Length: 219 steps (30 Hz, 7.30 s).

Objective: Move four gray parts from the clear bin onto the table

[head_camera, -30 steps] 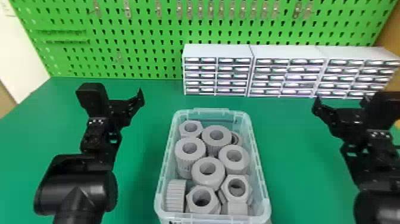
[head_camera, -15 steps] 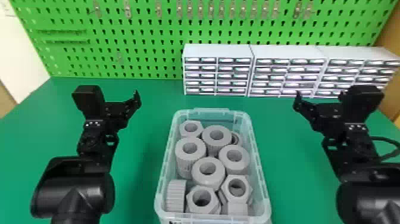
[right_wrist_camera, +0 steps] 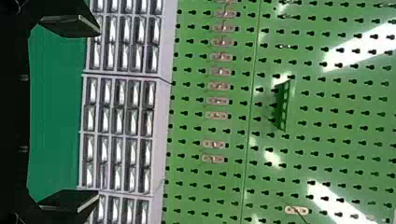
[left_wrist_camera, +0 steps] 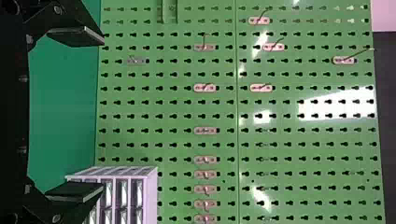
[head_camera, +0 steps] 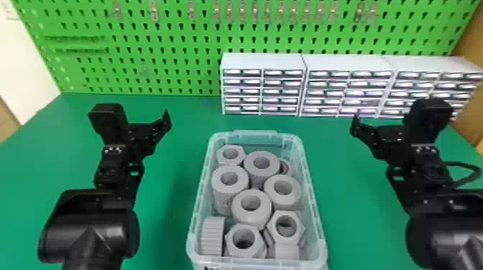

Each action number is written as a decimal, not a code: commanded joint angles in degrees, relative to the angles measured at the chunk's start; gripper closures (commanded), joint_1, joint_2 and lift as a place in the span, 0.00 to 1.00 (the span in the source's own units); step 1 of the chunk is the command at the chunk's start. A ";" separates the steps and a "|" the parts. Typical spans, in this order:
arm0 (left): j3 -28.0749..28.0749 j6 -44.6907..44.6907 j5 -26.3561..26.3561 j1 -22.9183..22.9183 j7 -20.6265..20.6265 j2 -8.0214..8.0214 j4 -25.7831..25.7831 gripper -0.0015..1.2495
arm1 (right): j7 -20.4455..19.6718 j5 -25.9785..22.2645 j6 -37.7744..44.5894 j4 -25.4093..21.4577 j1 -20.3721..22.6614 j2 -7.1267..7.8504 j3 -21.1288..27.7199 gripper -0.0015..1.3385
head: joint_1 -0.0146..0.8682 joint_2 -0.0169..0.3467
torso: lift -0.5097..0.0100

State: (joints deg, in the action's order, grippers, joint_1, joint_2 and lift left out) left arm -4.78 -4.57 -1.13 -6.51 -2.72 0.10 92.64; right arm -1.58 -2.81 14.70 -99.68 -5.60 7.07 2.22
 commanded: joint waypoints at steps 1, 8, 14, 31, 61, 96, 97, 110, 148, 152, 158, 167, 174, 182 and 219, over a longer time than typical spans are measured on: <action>0.21 0.00 -0.10 0.01 0.00 -0.25 0.00 0.15 | 0.00 0.09 3.23 -1.22 -0.46 0.05 -0.46 0.06 | 0.80 0.24 | 0.88; 0.65 -0.09 -0.28 0.01 0.00 -0.25 0.00 0.15 | 0.09 -0.44 6.74 -2.80 -2.31 1.37 -2.66 0.06 | 0.80 0.24 | 0.88; 0.82 -0.35 -0.54 0.01 0.00 -0.25 0.00 0.15 | 0.09 -1.23 13.24 -5.09 -4.06 2.25 -3.72 0.06 | 0.80 0.24 | 0.88; 1.17 -0.70 -1.07 0.10 0.00 -0.25 0.00 0.15 | 1.76 -3.43 32.76 -8.52 -11.09 2.25 -7.32 0.07 | 0.80 0.24 | 0.88; 1.79 -1.14 -1.33 0.01 0.00 -0.25 -0.09 0.15 | 2.02 -8.61 54.38 -7.20 -25.51 1.19 -13.73 0.07 | 0.80 0.24 | 0.88; 3.81 -1.76 -1.16 -0.34 -0.18 -0.25 -1.14 0.15 | 2.11 -15.91 56.05 15.39 -35.79 0.67 -21.56 0.07 | 0.80 0.24 | 0.88; 3.90 -1.76 -1.16 -0.43 0.00 -0.25 -1.23 0.15 | 2.20 -16.17 55.52 15.92 -35.70 0.75 -21.91 0.07 | 0.80 0.24 | 0.88; 4.43 -1.76 -1.07 -0.69 0.00 -0.25 -1.76 0.15 | 5.36 -16.26 51.65 19.17 -36.14 0.84 -25.86 0.07 | 0.80 0.24 | 0.88; 5.39 -1.85 -0.81 -1.31 0.00 -0.25 -2.81 0.15 | 10.72 -11.78 31.53 34.55 -36.50 0.31 -35.44 0.07 | 0.80 0.24 | 0.88; 5.74 -1.85 -0.81 -1.48 0.00 -0.25 -3.08 0.15 | 10.81 -11.51 29.33 36.48 -36.76 0.23 -36.32 0.07 | 0.80 0.24 | 0.88; 6.18 -1.85 -0.63 -1.66 0.00 -0.25 -3.43 0.15 | 10.81 -10.98 27.48 38.86 -37.20 0.05 -37.73 0.07 | 0.80 0.24 | 0.88; 6.36 -1.85 -0.54 -2.01 0.00 -0.25 -3.60 0.15 | 10.81 -10.90 26.25 41.67 -37.64 -0.21 -38.17 0.09 | 0.80 0.24 | 0.88; 6.80 -1.76 -0.54 -2.27 0.00 -0.25 -3.96 0.15 | 10.98 -11.95 24.58 43.34 -37.73 -0.13 -38.78 0.10 | 0.80 0.24 | 0.88; 7.06 -1.85 -0.46 -2.54 0.00 -0.25 -4.04 0.15 | 13.09 -13.53 22.12 45.01 -37.73 -0.13 -39.49 0.11 | 0.80 0.24 | 0.88; 7.50 -1.76 -0.02 -3.15 0.00 -0.25 -4.48 0.15 | 14.24 -16.96 21.59 48.79 -38.25 -0.13 -39.84 0.32 | 0.80 0.24 | 0.88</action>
State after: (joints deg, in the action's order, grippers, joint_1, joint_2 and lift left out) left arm 2.66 -6.33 -1.24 -9.62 -2.72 0.10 88.24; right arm 12.66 -19.67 35.91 -50.87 -43.76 6.94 -37.61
